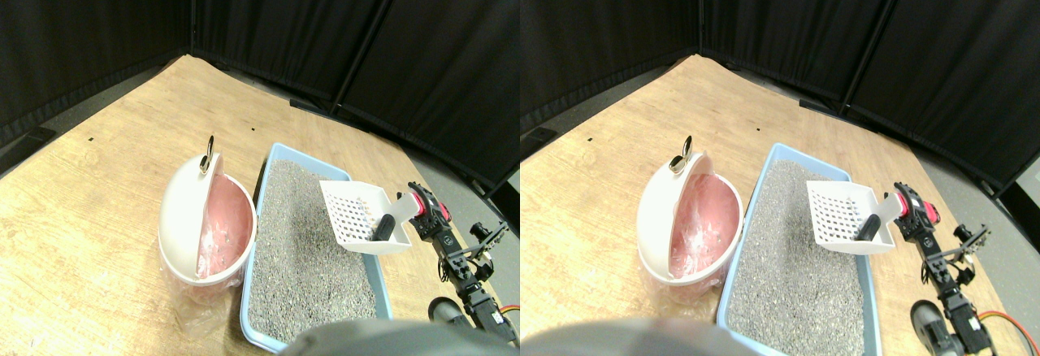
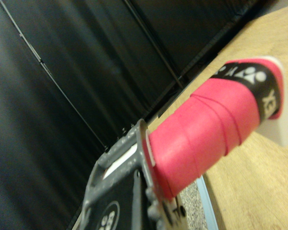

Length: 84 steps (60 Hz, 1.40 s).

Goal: Scoop (unimanual)

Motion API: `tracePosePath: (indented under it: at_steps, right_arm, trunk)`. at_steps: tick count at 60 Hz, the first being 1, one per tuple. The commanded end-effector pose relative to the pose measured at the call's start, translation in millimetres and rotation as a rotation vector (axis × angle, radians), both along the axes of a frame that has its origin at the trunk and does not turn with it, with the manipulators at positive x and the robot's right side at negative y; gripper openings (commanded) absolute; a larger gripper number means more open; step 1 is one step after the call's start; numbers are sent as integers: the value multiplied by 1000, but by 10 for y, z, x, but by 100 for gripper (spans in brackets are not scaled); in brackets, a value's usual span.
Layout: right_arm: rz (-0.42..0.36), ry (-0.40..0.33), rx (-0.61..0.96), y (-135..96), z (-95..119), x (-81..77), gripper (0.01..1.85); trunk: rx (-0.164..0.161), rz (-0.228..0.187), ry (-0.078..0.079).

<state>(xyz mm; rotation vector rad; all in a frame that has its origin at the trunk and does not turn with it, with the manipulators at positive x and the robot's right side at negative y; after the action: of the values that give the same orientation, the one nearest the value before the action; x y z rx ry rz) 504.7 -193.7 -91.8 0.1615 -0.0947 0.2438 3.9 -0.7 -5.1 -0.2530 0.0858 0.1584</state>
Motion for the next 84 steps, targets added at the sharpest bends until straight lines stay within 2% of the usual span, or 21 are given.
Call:
tracePosePath:
  at_steps: [1,5,7,10,15,30,52,59,62,67,72,84]
  right_arm:
    - [23,-63,-10,47,144,-10,6]
    - [24,-65,-48,70,179,-5,6]
    - [52,-73,-88,94,211,-4,6]
    - [48,-74,-117,137,255,-21,6]
    - [85,-89,-171,205,322,-33,6]
    - [128,-61,-240,406,455,37,6]
    - [205,-15,-290,722,477,165,6]
    - [257,3,-307,875,473,219,6]
    - [281,-4,-313,907,466,238,6]
    - [277,4,-331,973,465,258,6]
    - [274,37,-348,1073,464,287,6]
    - [352,46,-399,1261,443,345,6]
  trunk:
    - [-7,19,-18]
    - [-12,27,-17]
    - [-18,32,-14]
    - [-23,39,-16]
    - [-34,55,-15]
    - [-71,114,-13]
    - [-125,197,-6]
    - [-138,219,-1]
    - [-141,224,1]
    - [-149,237,0]
    - [-156,248,1]
    - [-171,265,0]
